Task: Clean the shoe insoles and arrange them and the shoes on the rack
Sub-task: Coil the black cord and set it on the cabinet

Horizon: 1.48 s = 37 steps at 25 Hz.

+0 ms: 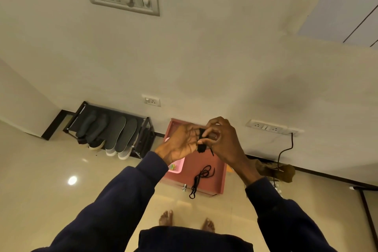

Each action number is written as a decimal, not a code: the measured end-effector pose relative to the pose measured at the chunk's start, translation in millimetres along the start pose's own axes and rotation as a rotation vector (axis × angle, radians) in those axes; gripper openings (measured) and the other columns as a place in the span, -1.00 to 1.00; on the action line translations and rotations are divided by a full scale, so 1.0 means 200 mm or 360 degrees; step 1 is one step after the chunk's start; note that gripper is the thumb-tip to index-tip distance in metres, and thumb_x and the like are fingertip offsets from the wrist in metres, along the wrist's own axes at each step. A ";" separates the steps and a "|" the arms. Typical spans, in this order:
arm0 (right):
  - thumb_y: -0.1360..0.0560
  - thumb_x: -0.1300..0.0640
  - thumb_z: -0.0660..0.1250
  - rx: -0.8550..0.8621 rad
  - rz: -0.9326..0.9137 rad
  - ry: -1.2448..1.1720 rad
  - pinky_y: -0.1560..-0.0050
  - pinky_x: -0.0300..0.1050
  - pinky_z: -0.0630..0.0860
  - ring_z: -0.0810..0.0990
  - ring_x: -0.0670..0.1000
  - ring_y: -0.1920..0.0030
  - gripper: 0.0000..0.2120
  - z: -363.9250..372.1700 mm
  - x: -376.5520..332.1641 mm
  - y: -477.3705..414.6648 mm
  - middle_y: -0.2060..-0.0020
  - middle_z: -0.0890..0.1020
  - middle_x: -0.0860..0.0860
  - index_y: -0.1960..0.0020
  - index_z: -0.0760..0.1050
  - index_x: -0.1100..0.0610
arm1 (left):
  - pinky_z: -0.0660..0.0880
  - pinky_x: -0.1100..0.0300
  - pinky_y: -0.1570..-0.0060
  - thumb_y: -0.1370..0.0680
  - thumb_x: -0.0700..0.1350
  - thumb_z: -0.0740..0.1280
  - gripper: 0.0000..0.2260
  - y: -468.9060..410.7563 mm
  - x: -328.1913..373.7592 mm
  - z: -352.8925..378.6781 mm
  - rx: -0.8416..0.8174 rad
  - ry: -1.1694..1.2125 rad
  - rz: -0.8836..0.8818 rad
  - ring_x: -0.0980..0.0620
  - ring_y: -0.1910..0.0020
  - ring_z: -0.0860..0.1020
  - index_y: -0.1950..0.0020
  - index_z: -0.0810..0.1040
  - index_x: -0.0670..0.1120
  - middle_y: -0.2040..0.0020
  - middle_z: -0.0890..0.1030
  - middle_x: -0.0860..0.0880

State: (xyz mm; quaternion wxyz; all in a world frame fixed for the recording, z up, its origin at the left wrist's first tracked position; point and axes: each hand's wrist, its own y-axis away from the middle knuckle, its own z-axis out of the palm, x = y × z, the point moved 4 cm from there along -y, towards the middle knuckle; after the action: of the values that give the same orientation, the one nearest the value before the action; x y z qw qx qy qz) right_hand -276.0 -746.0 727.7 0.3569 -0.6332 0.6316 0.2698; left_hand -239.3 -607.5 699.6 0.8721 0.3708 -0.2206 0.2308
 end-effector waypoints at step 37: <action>-0.51 0.36 0.36 0.0468 0.1119 -0.1780 0.32 -0.25 0.56 0.56 -0.08 0.41 -0.84 0.41 0.03 0.25 0.25 0.69 0.14 -0.04 0.66 0.25 | 0.60 0.06 0.02 -0.67 -0.03 0.30 -0.69 0.07 -0.10 -0.24 -0.0195 -0.0225 0.0045 -0.01 0.27 0.57 0.04 0.62 -0.28 0.23 0.57 -0.10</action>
State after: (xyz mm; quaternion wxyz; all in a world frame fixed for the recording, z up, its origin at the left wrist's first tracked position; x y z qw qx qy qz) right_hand -316.1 -681.7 667.9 0.6035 -0.1002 0.5504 0.5682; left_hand -253.9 -567.3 665.5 0.8721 0.3290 -0.3005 0.2025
